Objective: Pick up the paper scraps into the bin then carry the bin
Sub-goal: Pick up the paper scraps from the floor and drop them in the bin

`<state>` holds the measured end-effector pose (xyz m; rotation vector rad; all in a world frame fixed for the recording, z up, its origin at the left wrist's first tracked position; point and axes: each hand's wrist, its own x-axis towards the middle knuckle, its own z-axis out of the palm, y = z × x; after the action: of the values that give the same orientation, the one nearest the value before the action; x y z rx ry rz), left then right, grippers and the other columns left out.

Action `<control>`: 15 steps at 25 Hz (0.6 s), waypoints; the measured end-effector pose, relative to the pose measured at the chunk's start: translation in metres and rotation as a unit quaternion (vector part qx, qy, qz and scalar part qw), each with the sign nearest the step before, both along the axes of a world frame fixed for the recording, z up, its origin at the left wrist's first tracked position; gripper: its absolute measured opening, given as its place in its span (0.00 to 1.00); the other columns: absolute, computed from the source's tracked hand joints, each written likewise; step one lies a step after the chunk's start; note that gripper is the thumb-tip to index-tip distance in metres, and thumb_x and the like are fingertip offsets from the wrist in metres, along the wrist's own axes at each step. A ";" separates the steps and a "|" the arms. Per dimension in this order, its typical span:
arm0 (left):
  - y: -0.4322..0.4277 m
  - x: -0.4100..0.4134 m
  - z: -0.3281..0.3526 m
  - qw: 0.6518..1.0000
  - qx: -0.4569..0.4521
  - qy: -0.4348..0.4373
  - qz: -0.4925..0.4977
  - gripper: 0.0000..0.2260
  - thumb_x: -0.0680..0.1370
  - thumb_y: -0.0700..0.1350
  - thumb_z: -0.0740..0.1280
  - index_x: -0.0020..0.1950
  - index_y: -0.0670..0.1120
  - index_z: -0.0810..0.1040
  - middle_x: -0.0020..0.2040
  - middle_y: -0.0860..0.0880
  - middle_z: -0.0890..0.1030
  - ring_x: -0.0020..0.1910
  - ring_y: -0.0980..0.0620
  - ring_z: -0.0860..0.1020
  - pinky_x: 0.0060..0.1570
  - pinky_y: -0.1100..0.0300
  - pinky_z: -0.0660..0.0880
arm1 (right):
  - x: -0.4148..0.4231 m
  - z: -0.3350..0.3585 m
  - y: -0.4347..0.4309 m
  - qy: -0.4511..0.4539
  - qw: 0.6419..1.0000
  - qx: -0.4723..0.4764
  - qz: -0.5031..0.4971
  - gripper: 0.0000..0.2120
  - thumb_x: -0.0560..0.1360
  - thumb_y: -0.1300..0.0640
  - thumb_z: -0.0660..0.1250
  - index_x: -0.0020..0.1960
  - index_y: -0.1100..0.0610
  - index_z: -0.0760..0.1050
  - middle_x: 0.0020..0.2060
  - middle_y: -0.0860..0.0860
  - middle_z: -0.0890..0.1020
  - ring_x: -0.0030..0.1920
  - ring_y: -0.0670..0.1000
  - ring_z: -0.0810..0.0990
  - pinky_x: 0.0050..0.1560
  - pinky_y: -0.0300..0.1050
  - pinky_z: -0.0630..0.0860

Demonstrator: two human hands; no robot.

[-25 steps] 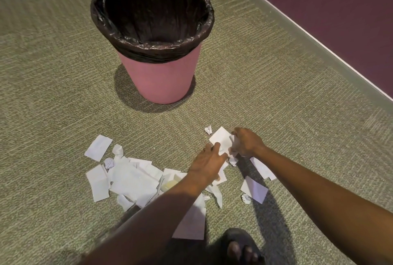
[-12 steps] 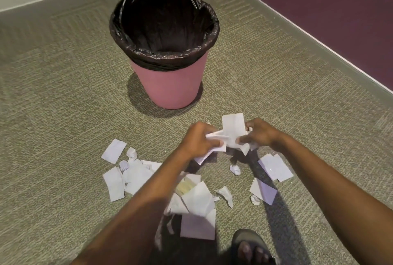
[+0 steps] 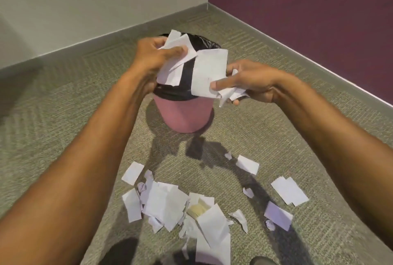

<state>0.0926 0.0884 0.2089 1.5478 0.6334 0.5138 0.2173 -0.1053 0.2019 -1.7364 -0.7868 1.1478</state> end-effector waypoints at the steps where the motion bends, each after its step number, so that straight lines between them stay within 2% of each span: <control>1: 0.010 0.008 0.001 1.000 -0.005 0.023 0.007 0.11 0.67 0.40 0.79 0.47 0.42 0.83 0.42 0.44 0.85 0.35 0.49 0.82 0.37 0.55 0.82 | 0.003 0.007 0.015 -0.006 0.999 0.004 -0.032 0.14 0.73 0.62 0.73 0.56 0.67 0.77 0.44 0.60 0.85 0.35 0.51 0.83 0.27 0.40 0.78; 4: 0.033 0.028 -0.004 0.996 -0.007 0.084 0.036 0.09 0.67 0.36 0.77 0.38 0.42 0.77 0.38 0.44 0.81 0.32 0.50 0.79 0.28 0.62 0.78 | 0.014 0.014 0.057 -0.038 0.992 -0.015 -0.122 0.13 0.75 0.63 0.71 0.58 0.67 0.77 0.45 0.62 0.85 0.31 0.51 0.81 0.24 0.40 0.78; 6: 0.043 0.038 -0.014 0.991 -0.003 0.120 0.054 0.11 0.68 0.35 0.77 0.36 0.42 0.75 0.38 0.44 0.79 0.37 0.48 0.79 0.30 0.61 0.76 | 0.019 0.008 0.078 -0.042 0.987 -0.044 -0.150 0.13 0.76 0.62 0.69 0.59 0.68 0.76 0.44 0.61 0.83 0.31 0.51 0.80 0.24 0.41 0.80; 8: 0.047 0.045 -0.022 0.987 0.003 0.149 0.063 0.09 0.68 0.36 0.77 0.44 0.39 0.79 0.45 0.41 0.81 0.43 0.44 0.80 0.40 0.55 0.80 | 0.019 0.000 0.092 -0.021 0.983 -0.053 -0.173 0.13 0.78 0.60 0.67 0.60 0.66 0.75 0.46 0.59 0.82 0.34 0.52 0.81 0.26 0.43 0.81; 10: 0.049 0.049 -0.025 0.983 0.005 0.172 0.069 0.14 0.69 0.39 0.76 0.52 0.40 0.80 0.50 0.41 0.82 0.45 0.44 0.82 0.42 0.51 0.81 | 0.019 -0.005 0.098 0.002 0.982 -0.048 -0.182 0.14 0.79 0.54 0.67 0.60 0.62 0.74 0.52 0.58 0.79 0.40 0.54 0.82 0.33 0.49 0.84; 13: 0.046 0.048 -0.024 0.982 0.038 0.163 0.089 0.18 0.71 0.43 0.74 0.59 0.44 0.76 0.51 0.46 0.80 0.49 0.47 0.79 0.46 0.53 0.78 | 0.022 -0.007 0.094 0.007 0.983 -0.027 -0.183 0.20 0.80 0.49 0.65 0.65 0.61 0.68 0.60 0.61 0.74 0.50 0.62 0.83 0.46 0.57 0.84; 15: 0.035 0.043 -0.025 0.972 0.122 0.134 0.148 0.16 0.72 0.45 0.72 0.59 0.47 0.78 0.49 0.49 0.80 0.48 0.50 0.79 0.43 0.58 0.76 | 0.025 -0.007 0.076 -0.039 0.979 -0.005 -0.198 0.18 0.80 0.52 0.64 0.64 0.62 0.69 0.59 0.61 0.74 0.49 0.61 0.84 0.50 0.57 0.83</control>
<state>0.1355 0.1238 0.1838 1.7822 1.0514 0.6291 0.2428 -0.0291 0.1951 -1.8522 -0.4507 0.8190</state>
